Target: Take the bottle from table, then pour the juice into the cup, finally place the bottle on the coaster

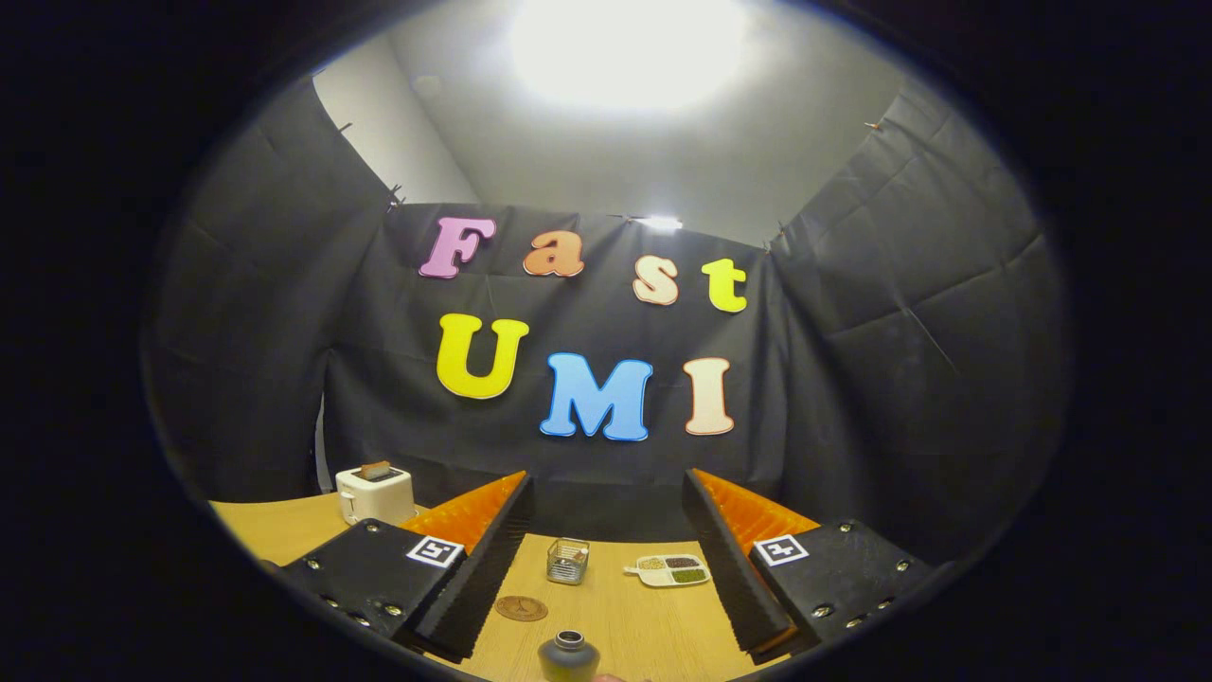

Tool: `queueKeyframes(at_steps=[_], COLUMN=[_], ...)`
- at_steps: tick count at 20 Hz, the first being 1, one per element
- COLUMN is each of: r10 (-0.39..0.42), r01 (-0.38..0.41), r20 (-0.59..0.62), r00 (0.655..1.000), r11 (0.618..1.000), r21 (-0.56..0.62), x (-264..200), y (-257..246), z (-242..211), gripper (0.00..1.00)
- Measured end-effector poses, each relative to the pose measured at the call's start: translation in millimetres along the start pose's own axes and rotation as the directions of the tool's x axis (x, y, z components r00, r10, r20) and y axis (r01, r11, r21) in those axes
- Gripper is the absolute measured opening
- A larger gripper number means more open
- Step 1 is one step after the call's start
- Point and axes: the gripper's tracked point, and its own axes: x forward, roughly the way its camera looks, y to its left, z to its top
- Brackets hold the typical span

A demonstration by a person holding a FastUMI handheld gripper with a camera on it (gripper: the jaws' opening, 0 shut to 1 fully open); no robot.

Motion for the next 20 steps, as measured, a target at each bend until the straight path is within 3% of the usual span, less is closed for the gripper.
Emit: queueKeyframes(at_steps=[8, 20], r10=[0.040, 0.081], r01=[-0.040, -0.058], r20=[-0.007, -0.228], r00=[0.999, 0.970], r11=[0.999, 0.993], r21=[0.026, 0.105], x=[-6.3, -4.6], y=[9.1, 4.7], z=[-30.9, -173.0], gripper=[0.96, 0.96])
